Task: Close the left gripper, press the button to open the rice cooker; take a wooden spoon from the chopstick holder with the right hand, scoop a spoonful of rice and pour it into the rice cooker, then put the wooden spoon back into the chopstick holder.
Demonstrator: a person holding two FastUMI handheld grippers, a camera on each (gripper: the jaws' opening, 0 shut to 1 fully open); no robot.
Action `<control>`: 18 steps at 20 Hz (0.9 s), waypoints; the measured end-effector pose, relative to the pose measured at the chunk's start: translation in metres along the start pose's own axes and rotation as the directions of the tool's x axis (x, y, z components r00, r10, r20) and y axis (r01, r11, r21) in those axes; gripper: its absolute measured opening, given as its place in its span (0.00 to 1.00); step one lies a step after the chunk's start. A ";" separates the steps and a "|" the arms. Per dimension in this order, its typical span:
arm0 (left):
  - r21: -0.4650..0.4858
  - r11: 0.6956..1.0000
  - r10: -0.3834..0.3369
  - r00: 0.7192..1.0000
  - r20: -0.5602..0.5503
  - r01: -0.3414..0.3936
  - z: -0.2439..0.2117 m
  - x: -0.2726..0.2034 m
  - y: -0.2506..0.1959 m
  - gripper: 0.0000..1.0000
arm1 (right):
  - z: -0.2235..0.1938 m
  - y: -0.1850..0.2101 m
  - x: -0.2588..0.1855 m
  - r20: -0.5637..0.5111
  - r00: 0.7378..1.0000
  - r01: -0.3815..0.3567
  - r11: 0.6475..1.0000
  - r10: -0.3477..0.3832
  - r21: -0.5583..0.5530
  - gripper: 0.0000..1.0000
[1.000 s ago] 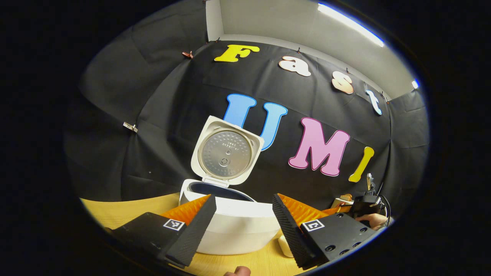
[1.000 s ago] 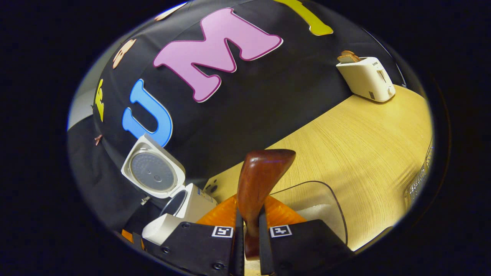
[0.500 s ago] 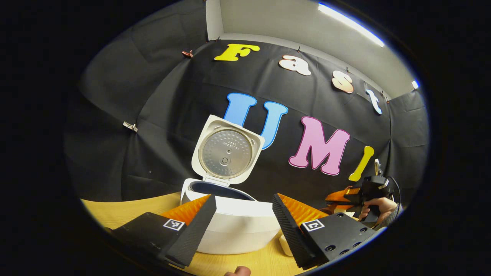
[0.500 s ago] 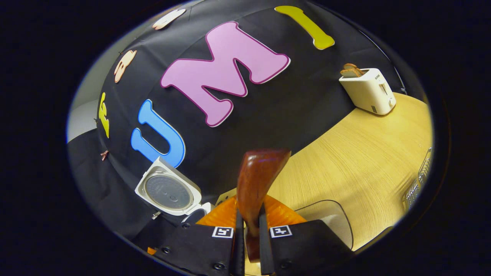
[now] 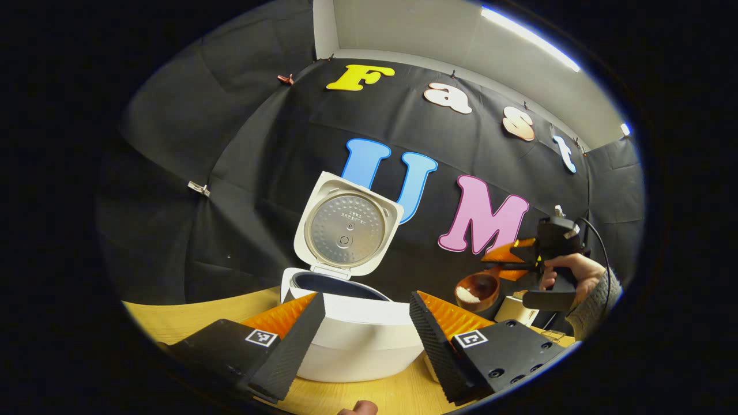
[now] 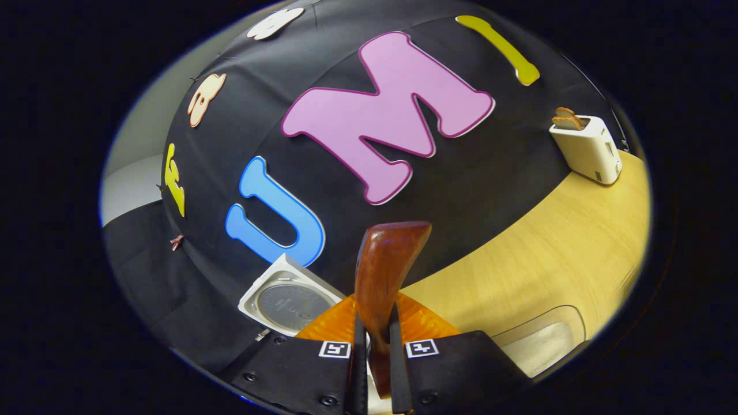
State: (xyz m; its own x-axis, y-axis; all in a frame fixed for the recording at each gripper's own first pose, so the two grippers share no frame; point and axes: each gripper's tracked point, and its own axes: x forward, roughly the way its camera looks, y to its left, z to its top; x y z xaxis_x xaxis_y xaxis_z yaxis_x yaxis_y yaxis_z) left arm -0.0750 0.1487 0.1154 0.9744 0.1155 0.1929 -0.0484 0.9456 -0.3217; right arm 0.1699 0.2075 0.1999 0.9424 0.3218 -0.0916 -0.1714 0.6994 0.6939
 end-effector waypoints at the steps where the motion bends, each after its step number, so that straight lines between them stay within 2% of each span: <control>1: -0.002 1.000 0.000 1.000 0.001 0.000 0.001 -0.001 0.002 0.95 | -0.003 0.014 0.005 -0.003 1.000 -0.014 1.000 0.014 -0.002 0.20; 6: -0.021 1.000 -0.006 1.000 0.015 0.006 0.009 -0.006 0.009 0.95 | -0.037 0.075 0.045 -0.039 0.997 -0.069 0.997 0.067 -0.037 0.19; 10: -0.042 0.999 -0.001 1.000 0.018 0.002 0.014 -0.011 0.019 0.95 | -0.084 0.098 0.076 -0.082 0.993 -0.089 0.994 0.083 -0.067 0.20; 14: -0.029 0.999 0.015 1.000 0.025 -0.014 0.020 -0.016 0.029 0.95 | -0.109 0.105 0.101 -0.063 0.996 -0.072 0.983 0.062 -0.168 0.19; 16: -0.038 0.999 0.014 1.000 0.028 -0.012 0.023 -0.017 0.032 0.95 | -0.115 0.110 0.110 -0.041 0.998 -0.062 0.962 0.052 -0.268 0.19; 18: -0.044 0.999 0.016 1.000 0.027 -0.015 0.023 -0.018 0.033 0.95 | -0.121 0.116 0.115 -0.019 0.999 -0.052 0.914 0.048 -0.402 0.19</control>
State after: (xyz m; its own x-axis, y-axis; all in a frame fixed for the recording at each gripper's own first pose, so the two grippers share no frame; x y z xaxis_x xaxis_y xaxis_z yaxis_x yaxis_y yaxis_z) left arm -0.0995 0.1850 0.1230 0.9672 0.1386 0.2129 -0.0528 0.9295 -0.3651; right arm 0.2239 0.4029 0.1837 0.9274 0.3672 -0.0714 -0.3210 0.8791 0.3524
